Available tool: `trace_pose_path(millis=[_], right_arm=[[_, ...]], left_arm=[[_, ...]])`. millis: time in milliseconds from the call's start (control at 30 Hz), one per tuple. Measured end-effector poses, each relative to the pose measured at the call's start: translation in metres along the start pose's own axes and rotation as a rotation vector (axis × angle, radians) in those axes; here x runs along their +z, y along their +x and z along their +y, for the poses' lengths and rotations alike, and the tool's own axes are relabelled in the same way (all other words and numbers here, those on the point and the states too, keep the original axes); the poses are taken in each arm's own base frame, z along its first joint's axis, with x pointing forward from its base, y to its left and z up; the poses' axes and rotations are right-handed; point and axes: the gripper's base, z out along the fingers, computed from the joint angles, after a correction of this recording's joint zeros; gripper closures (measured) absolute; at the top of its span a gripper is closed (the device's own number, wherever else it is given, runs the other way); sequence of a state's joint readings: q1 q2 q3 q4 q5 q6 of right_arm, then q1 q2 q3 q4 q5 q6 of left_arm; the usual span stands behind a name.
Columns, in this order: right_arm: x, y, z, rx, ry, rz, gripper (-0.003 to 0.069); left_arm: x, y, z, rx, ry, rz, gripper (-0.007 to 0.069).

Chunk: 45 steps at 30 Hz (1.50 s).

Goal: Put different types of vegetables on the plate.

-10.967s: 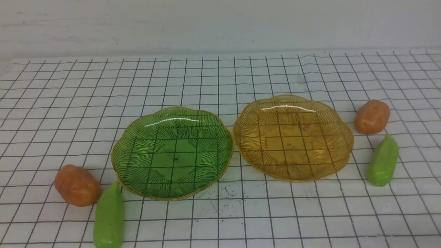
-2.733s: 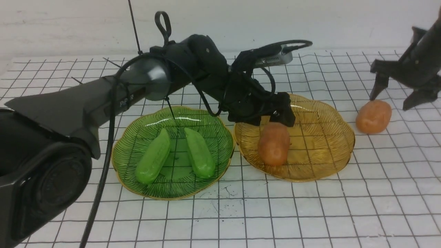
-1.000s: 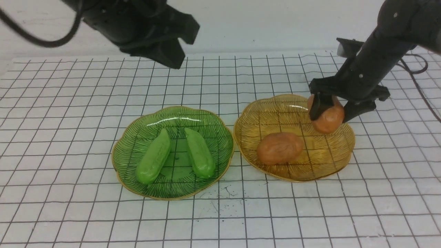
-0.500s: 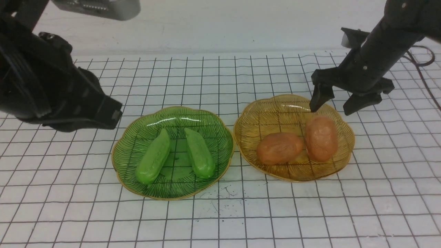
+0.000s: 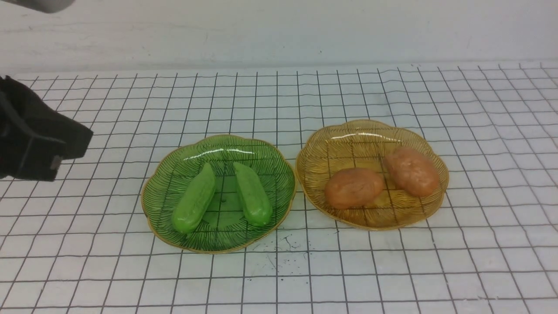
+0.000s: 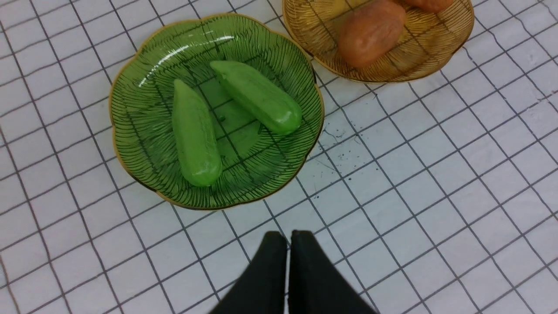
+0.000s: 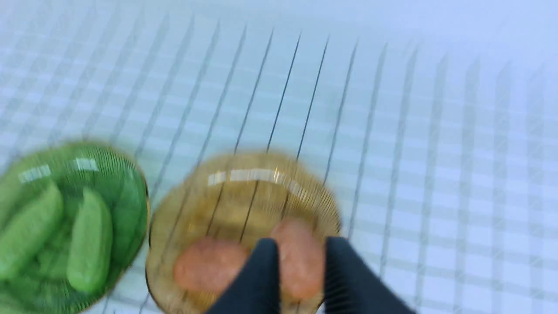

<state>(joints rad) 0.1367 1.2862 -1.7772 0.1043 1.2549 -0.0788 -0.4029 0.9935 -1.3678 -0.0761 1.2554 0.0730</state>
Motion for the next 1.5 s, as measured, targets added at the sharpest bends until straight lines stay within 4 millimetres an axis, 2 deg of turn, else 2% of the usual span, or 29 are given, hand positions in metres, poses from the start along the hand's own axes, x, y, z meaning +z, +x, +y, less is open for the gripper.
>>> trace_pose_path(millis=[33, 67, 100, 133, 167, 233, 267, 300, 367, 400, 433, 467, 533, 600, 733, 833, 967, 1133, 1167, 1300, 1500], right_arm=[[-0.044, 0.008, 0.003, -0.008, 0.009, -0.101, 0.062], [-0.065, 0.015, 0.005, -0.011, 0.013, -0.152, 0.0639], [-0.094, 0.027, 0.008, -0.016, 0.02, -0.256, 0.0656], [-0.113, 0.037, 0.009, -0.018, 0.025, -0.329, 0.0662], [-0.141, 0.06, 0.012, -0.02, 0.032, -0.448, 0.0669], [-0.17, 0.089, 0.015, -0.02, 0.044, -0.638, 0.0671], [-0.175, 0.099, 0.016, -0.018, 0.044, -0.664, 0.0671], [-0.191, 0.128, 0.018, -0.008, 0.05, -0.816, 0.0671], [-0.203, 0.161, 0.019, 0.017, 0.045, -0.98, 0.0673], [-0.2, 0.18, 0.019, 0.04, 0.035, -1.024, 0.0673], [-0.202, 0.184, 0.02, 0.043, 0.033, -1.048, 0.0673], [-0.196, 0.197, 0.019, 0.062, 0.025, -1.068, 0.0673], [-0.184, 0.205, 0.019, 0.078, 0.018, -1.057, 0.0673], [-0.164, 0.219, 0.018, 0.094, 0.014, -1.045, 0.0673], [-0.154, 0.234, 0.017, 0.088, 0.022, -1.095, 0.0673], [-0.155, 0.245, 0.017, 0.066, 0.041, -1.148, 0.0673], [-0.151, 0.248, 0.016, 0.055, 0.051, -1.148, 0.0673], [-0.15, 0.248, 0.016, 0.055, 0.051, -1.146, 0.0673], [-0.15, 0.248, 0.016, 0.056, 0.051, -1.146, 0.0673], [-0.15, 0.248, 0.016, 0.056, 0.051, -1.145, 0.0673], [-0.15, 0.248, 0.016, 0.055, 0.051, -1.145, 0.0673]], left_arm=[[-0.003, 0.0, 0.0, 0.001, -0.002, -0.018, 0.0632], [-0.005, 0.0, 0.0, 0.001, -0.003, -0.037, 0.0632], [-0.006, -0.002, 0.0, 0.001, -0.005, -0.058, 0.0632], [-0.007, -0.003, 0.0, 0.001, -0.006, -0.072, 0.0632], [-0.007, -0.004, 0.0, 0.001, -0.007, -0.088, 0.0632], [-0.006, -0.006, 0.0, 0.002, -0.009, -0.103, 0.0632], [-0.006, -0.006, 0.0, 0.002, -0.01, -0.105, 0.0632], [-0.006, -0.007, 0.0, 0.002, -0.011, -0.113, 0.0632], [-0.006, -0.008, 0.001, 0.002, -0.012, -0.128, 0.0632], [-0.006, -0.009, 0.001, 0.002, -0.013, -0.133, 0.0632], [-0.006, -0.009, 0.001, 0.002, -0.013, -0.136, 0.0632], [-0.006, -0.01, 0.001, 0.002, -0.014, -0.151, 0.0632], [-0.006, -0.012, 0.001, 0.002, -0.015, -0.164, 0.0632], [-0.007, -0.013, 0.001, 0.002, -0.016, -0.18, 0.0632], [-0.01, -0.012, 0.002, 0.021, -0.028, -0.187, 0.0632], [-0.021, -0.007, 0.001, 0.04, -0.042, -0.225, 0.0632], [-0.044, 0.019, -0.001, 0.051, -0.058, -0.33, 0.0632], [-0.052, 0.052, -0.002, 0.059, -0.075, -0.452, 0.0632], [-0.054, 0.066, -0.003, 0.058, -0.077, -0.509, 0.0632], [-0.041, 0.095, -0.005, 0.047, -0.065, -0.599, 0.0632], [-0.021, 0.116, -0.004, 0.038, -0.06, -0.595, 0.0632]])
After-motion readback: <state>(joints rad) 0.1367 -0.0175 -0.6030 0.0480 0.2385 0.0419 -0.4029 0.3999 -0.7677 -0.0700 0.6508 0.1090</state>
